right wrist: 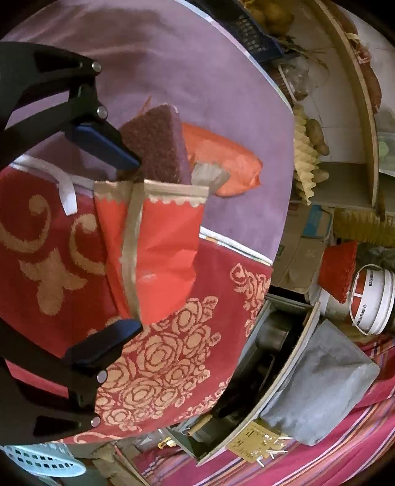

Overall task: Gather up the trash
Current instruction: 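Grasp the red-and-gold paper packet with the right gripper, then grasp the maroon scouring pad with the left gripper while the right holds the red packet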

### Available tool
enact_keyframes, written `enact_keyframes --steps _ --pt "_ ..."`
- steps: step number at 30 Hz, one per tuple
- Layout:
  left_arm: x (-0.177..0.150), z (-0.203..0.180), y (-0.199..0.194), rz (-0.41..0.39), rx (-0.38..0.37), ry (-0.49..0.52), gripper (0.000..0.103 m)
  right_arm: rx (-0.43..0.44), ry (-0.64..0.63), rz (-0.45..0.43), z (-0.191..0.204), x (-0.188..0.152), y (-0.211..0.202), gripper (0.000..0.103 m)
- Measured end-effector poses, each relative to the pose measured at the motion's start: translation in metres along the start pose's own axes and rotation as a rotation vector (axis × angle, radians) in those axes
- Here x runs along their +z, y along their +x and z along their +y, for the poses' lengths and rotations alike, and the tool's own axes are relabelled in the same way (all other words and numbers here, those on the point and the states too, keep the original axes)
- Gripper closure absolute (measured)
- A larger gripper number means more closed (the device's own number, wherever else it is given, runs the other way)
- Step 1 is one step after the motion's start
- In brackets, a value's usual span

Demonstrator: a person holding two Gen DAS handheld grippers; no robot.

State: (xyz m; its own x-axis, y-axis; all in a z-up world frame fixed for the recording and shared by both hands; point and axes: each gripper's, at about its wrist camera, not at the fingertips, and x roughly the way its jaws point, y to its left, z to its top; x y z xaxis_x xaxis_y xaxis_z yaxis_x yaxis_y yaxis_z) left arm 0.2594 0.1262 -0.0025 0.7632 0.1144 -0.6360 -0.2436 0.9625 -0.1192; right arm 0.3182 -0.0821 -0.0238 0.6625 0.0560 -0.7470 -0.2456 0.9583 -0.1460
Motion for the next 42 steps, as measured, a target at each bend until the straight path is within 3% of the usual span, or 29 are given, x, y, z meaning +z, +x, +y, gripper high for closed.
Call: enact_keyframes --steps 1,2,3,5,12,20,31,35,41,42 --pt "0.0 -0.002 0.0 -0.001 0.001 0.005 0.006 0.013 0.004 0.003 -0.001 0.0 -0.001 0.018" --pt "0.0 -0.003 0.0 -0.001 0.001 0.007 0.006 0.013 0.007 0.008 -0.002 0.0 -0.001 0.026" --pt "-0.001 -0.004 0.0 -0.002 0.001 0.009 0.006 0.0 0.004 0.014 -0.003 0.0 0.0 0.039" --pt "-0.001 -0.006 0.0 -0.001 0.0 0.012 0.006 -0.013 0.0 0.038 -0.008 -0.004 0.004 0.053" --pt "-0.002 -0.019 -0.001 -0.006 -0.003 0.039 0.006 -0.034 0.057 0.063 -0.044 -0.015 0.004 0.075" --pt "-0.005 -0.033 0.0 -0.006 -0.015 0.068 0.006 -0.03 0.122 0.055 -0.089 -0.025 -0.002 0.077" --pt "-0.013 -0.052 0.006 0.012 -0.014 0.117 0.006 0.051 0.182 0.036 -0.111 -0.029 0.002 0.075" --pt "-0.016 -0.06 0.008 0.019 -0.023 0.136 0.006 0.055 0.16 0.01 -0.105 -0.027 -0.001 0.061" --pt "-0.022 -0.078 0.008 0.019 -0.064 0.181 0.006 0.072 0.125 -0.007 -0.098 -0.025 -0.004 0.063" --pt "-0.024 -0.081 0.008 0.017 -0.071 0.188 0.006 0.079 0.121 -0.009 -0.097 -0.025 -0.004 0.072"
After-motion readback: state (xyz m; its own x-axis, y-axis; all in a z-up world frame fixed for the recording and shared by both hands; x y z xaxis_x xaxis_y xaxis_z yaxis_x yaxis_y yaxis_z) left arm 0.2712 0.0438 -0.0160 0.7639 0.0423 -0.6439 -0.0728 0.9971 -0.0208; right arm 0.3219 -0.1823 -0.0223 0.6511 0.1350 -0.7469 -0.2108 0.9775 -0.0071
